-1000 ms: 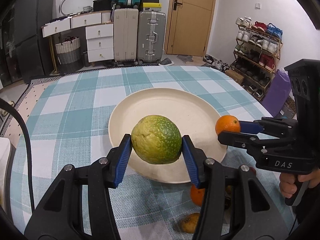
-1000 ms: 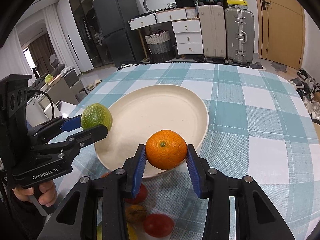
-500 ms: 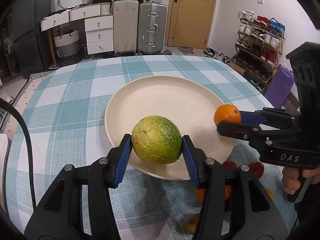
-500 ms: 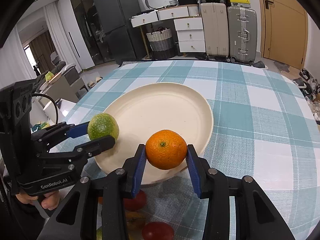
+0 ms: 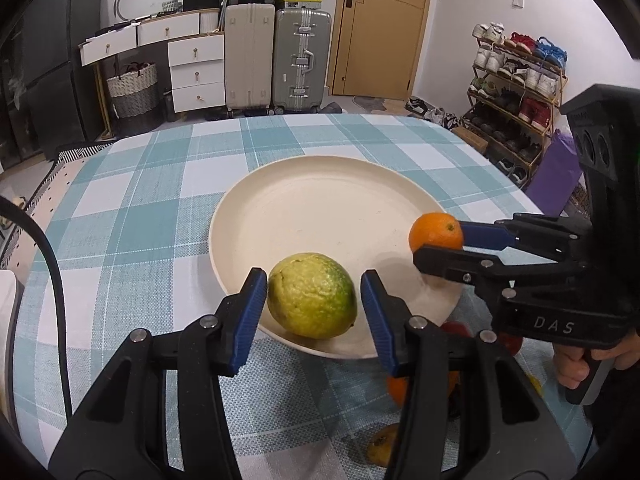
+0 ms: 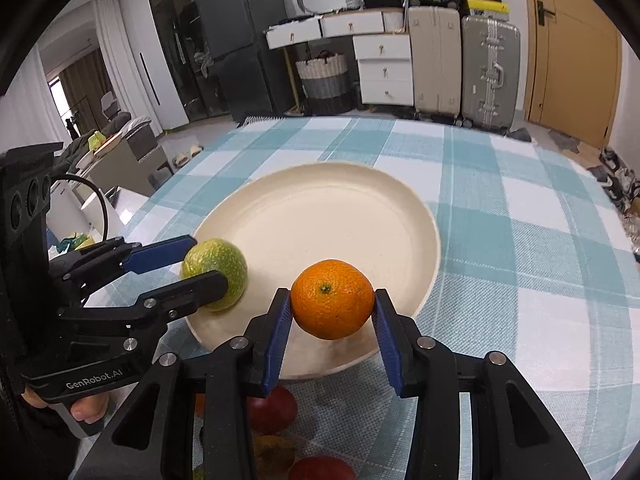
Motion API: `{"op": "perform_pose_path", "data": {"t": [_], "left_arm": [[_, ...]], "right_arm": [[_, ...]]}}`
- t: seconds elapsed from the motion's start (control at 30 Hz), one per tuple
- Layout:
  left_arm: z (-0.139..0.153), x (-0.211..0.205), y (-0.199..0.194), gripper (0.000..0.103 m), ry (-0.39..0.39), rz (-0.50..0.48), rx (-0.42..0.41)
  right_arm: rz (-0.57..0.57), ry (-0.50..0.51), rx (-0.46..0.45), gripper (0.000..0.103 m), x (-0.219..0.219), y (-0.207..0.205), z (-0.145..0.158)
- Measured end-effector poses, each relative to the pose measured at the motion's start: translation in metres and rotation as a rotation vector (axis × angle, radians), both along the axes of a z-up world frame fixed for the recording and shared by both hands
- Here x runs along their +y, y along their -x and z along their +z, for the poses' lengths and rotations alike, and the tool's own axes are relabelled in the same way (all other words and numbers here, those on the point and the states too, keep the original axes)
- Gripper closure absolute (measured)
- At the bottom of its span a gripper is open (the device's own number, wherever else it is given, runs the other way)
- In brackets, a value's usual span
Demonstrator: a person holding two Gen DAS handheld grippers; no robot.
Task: Organize fruits
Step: 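Open both tools to release the fruits onto the plate, then withdraw both tools from the plate toward the remaining fruits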
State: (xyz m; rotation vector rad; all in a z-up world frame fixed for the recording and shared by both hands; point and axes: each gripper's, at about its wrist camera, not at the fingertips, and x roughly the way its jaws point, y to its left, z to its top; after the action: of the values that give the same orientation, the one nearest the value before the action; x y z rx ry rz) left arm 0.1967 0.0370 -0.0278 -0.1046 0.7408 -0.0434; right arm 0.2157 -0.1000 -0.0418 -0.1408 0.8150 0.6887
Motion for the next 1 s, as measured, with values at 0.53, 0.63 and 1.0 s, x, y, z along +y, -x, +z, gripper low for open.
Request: {"op": "perform_pose_path", "data": {"t": [0.53, 0.63, 1.0], "left_arm": [[0.042, -0.004, 0.071, 0.007, -0.05, 0.048, -0.089], [0.047, -0.004, 0.09, 0.0, -0.04, 0.059, -0.11], [0.05, -0.014, 0.132, 0.0, -0.051, 0.05, -0.107]], "right_arm": [[-0.101, -0.072, -0.068, 0.005, -0.058, 0.043, 0.04], [-0.099, -0.07, -0.068, 0.0, -0.065, 0.059, 0.042], [-0.063, -0.035, -0.055, 0.0, -0.065, 0.1, 0.034]]}}
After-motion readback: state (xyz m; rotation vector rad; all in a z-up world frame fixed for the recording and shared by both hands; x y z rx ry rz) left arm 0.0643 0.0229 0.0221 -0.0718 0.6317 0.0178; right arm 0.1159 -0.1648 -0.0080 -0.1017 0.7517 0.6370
